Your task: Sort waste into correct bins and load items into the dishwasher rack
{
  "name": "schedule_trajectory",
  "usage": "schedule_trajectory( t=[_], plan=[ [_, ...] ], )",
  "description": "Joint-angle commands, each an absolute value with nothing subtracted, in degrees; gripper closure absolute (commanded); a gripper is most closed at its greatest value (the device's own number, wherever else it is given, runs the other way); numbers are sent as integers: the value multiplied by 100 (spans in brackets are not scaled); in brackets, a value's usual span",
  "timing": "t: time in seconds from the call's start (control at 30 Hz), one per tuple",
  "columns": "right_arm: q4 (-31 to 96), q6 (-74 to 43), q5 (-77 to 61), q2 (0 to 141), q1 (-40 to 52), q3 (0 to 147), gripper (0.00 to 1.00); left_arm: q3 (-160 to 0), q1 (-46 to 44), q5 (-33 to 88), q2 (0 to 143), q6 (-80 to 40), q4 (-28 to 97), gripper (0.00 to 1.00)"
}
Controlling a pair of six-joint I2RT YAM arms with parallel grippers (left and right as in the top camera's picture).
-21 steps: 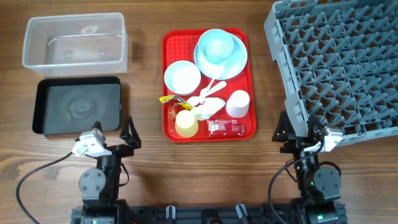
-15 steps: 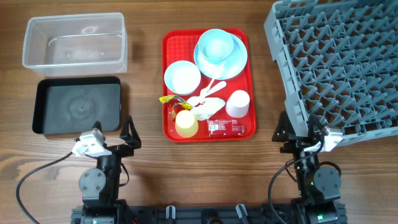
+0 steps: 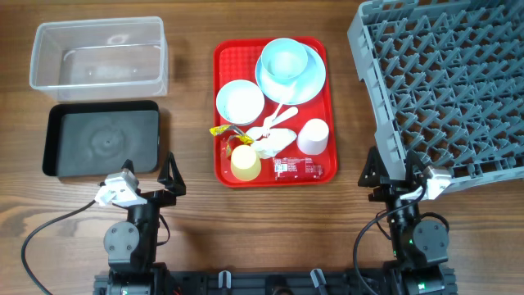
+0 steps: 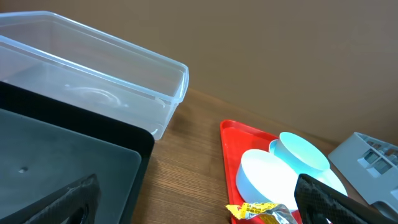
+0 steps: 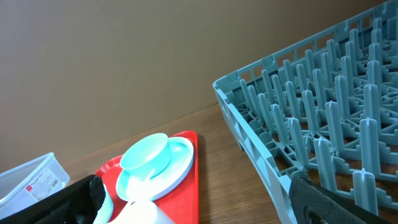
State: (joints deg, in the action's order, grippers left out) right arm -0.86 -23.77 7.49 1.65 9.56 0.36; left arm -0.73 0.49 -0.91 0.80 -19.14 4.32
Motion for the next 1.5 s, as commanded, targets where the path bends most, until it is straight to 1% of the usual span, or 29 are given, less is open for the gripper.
schedule_trajectory(
  t=[0.0, 0.87, 1.1, 1.2, 1.37, 1.47],
  plan=[
    [-104, -2416, 650, 178, 930, 30, 0, -34, 75, -23, 16, -1839, 416, 0],
    [-119, -2412, 725, 178, 930, 30, 0, -34, 75, 95, 16, -1844, 405, 0],
    [-143, -2416, 1140, 178, 930, 32, 0, -40, 75, 1166, 16, -1841, 226, 0],
    [-161, -2416, 1264, 178, 930, 32, 0, -196, 69, 1367, 60, -1831, 27, 0],
    [-165, -2652, 1203, 178, 930, 32, 0, -961, 69, 1363, 582, -1343, 104, 0],
    [-191, -2762, 1273, 178, 930, 32, 0, -1616, 56, 1400, 1396, -1326, 110, 0]
  ],
)
